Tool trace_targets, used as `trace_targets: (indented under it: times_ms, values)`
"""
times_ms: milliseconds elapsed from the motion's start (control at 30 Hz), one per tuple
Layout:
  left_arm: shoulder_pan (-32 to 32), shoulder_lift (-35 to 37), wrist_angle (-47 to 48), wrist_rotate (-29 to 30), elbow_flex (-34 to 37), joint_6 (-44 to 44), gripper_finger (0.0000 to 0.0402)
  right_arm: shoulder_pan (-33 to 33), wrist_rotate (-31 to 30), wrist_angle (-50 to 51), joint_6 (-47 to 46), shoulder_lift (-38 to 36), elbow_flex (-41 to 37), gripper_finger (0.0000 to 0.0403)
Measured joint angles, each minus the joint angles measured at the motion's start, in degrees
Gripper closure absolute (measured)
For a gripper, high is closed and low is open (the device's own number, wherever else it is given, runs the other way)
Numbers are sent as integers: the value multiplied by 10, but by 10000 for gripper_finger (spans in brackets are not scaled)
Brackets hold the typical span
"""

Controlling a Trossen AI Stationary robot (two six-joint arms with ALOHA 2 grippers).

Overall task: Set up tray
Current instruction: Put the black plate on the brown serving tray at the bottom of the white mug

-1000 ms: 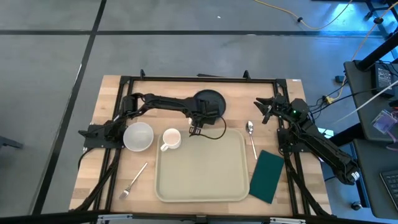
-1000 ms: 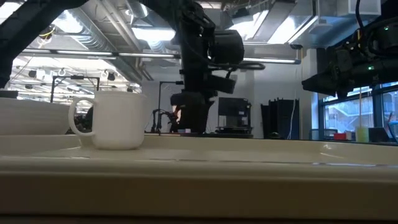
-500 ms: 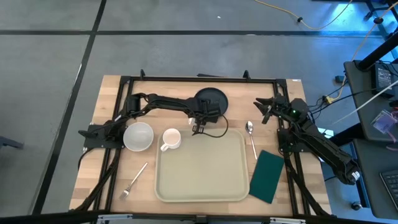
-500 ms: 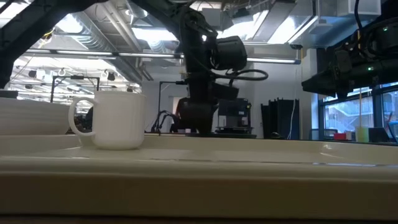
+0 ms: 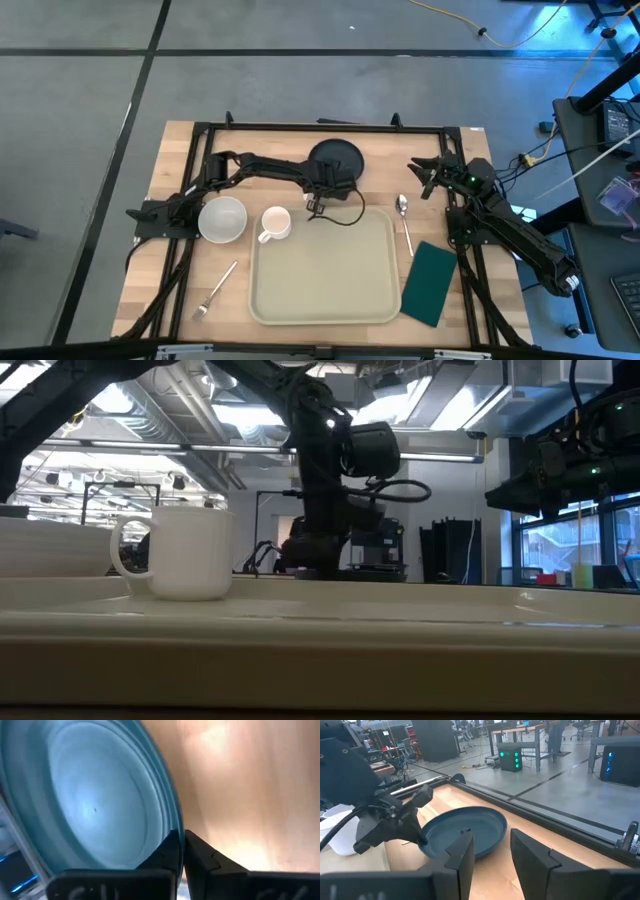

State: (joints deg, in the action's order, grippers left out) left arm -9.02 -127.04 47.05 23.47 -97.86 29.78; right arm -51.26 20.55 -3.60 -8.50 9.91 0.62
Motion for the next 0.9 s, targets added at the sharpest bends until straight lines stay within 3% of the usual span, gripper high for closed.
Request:
trace_targets:
  times_ms: [133,400,567,667,900]
  values:
    - [11,27,9,23,0,0,395,0,0,0,0,0,0,274]
    - [68,122,57,59,-8,-83,396,0,0,0,13,0,0,274]
    - [137,162,61,-27,-8,-173,397,0,0,0,13,0,0,274]
    - [183,164,66,-63,-9,-185,397,0,0,0,12,0,0,274]
    - [283,143,68,-54,-8,-206,397,0,0,0,11,2,0,274]
